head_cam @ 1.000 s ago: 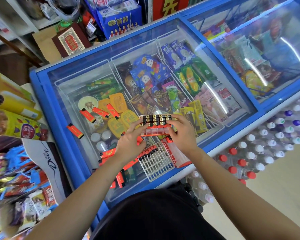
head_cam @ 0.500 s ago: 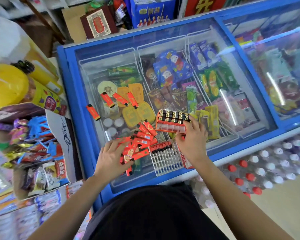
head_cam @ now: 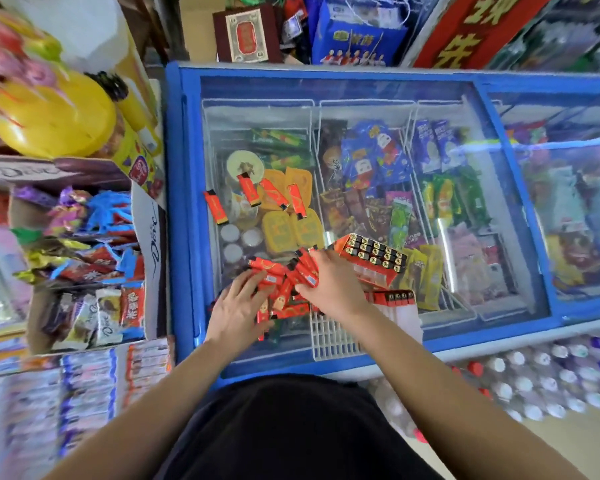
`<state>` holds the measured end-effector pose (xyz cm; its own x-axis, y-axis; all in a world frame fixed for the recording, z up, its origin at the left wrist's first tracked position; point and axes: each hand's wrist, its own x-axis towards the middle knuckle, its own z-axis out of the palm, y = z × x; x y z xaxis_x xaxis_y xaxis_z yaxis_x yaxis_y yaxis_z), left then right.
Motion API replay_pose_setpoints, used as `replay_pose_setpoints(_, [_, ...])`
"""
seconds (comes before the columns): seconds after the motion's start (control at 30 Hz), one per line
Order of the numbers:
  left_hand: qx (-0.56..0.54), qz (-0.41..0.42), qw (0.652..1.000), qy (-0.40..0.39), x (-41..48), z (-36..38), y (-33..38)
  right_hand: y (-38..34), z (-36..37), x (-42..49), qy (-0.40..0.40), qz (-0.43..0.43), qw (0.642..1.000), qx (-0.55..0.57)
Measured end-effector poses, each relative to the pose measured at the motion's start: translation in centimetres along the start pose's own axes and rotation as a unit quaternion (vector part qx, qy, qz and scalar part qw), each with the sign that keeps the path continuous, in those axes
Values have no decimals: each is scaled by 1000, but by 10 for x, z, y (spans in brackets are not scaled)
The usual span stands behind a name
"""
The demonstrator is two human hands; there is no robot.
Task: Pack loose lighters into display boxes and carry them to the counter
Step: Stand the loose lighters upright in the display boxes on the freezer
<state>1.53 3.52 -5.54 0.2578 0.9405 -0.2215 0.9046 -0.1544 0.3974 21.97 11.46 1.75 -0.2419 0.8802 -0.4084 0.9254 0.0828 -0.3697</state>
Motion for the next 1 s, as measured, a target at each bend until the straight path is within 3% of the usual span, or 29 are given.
replay_pose_setpoints(0.17, [-36,-17,999,35,13,-8,-5,-18,22,29,-79,58,988,-116])
replay_pose_setpoints(0.4, [-94,-24,994,58,32,-23,-24,-15,34,44,-36,32,998,-51])
replay_pose_setpoints(0.7, [-3,10,996,-88,65,-52,-42,-8,26,53,-31,77,994,75])
replay_pose_setpoints(0.83, [-56,-17,994,-97,76,-56,-46,-10,22,53,-37,65,993,89])
replay_pose_setpoints(1.0, [-119,-56,988,-81,76,-50,-47,-16,8,49,-40,83,979,184])
